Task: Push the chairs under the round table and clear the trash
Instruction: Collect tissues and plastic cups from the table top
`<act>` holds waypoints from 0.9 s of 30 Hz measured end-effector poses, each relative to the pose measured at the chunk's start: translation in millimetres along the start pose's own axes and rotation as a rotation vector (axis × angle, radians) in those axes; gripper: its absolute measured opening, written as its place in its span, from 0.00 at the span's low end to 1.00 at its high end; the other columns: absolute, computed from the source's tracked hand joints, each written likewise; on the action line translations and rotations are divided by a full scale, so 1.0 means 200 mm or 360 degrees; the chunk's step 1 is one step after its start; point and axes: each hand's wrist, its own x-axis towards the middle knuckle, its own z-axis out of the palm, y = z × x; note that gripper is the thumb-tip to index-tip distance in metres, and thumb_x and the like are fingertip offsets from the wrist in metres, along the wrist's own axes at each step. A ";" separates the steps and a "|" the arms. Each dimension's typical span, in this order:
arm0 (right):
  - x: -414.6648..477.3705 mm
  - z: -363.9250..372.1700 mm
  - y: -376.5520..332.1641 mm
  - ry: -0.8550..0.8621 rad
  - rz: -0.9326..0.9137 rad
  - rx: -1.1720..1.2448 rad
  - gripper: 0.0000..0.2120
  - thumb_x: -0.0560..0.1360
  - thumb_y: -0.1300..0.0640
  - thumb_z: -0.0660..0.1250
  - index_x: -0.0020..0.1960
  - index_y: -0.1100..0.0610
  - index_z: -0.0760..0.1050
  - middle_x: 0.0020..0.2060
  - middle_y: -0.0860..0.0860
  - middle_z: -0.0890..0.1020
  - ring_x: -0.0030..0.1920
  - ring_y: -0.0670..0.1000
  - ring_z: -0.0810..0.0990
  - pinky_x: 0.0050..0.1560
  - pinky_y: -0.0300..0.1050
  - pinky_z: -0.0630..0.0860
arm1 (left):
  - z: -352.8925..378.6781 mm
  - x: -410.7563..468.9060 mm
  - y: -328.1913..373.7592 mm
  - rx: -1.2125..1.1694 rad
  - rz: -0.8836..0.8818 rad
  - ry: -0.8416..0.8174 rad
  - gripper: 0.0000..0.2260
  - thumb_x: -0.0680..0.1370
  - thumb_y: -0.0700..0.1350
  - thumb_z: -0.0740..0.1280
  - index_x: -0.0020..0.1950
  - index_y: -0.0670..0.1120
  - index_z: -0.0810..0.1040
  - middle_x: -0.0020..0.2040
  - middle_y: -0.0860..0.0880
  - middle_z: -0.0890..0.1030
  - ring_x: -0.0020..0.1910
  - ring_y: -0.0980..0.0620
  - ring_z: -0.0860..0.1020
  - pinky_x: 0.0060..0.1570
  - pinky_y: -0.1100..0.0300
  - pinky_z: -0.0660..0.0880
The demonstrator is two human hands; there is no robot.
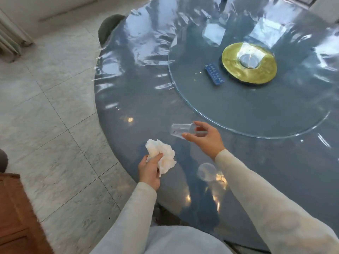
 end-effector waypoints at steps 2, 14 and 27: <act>-0.08 -0.14 0.06 0.0033 -0.0051 -0.0091 0.29 0.65 0.44 0.82 0.64 0.46 0.79 0.56 0.46 0.80 0.48 0.42 0.83 0.55 0.40 0.79 | 0.04 -0.03 -0.05 0.0051 -0.0019 -0.0040 0.07 0.76 0.36 0.73 0.52 0.43 0.82 0.48 0.44 0.84 0.44 0.46 0.83 0.46 0.53 0.79; -0.39 -0.28 0.41 -0.0242 -0.0199 -0.1091 0.34 0.69 0.39 0.75 0.70 0.50 0.73 0.59 0.50 0.79 0.60 0.54 0.77 0.60 0.46 0.72 | 0.14 -0.20 -0.27 0.0306 -0.0002 -0.0126 0.15 0.77 0.42 0.74 0.63 0.41 0.80 0.56 0.41 0.85 0.51 0.44 0.85 0.38 0.58 0.82; -0.36 -0.15 0.54 -0.0346 -0.0182 -0.1265 0.30 0.73 0.43 0.72 0.71 0.52 0.70 0.66 0.51 0.78 0.62 0.58 0.78 0.61 0.50 0.74 | 0.08 -0.26 -0.38 0.0279 0.0020 0.0027 0.11 0.79 0.47 0.72 0.60 0.45 0.83 0.52 0.45 0.87 0.50 0.47 0.85 0.44 0.55 0.80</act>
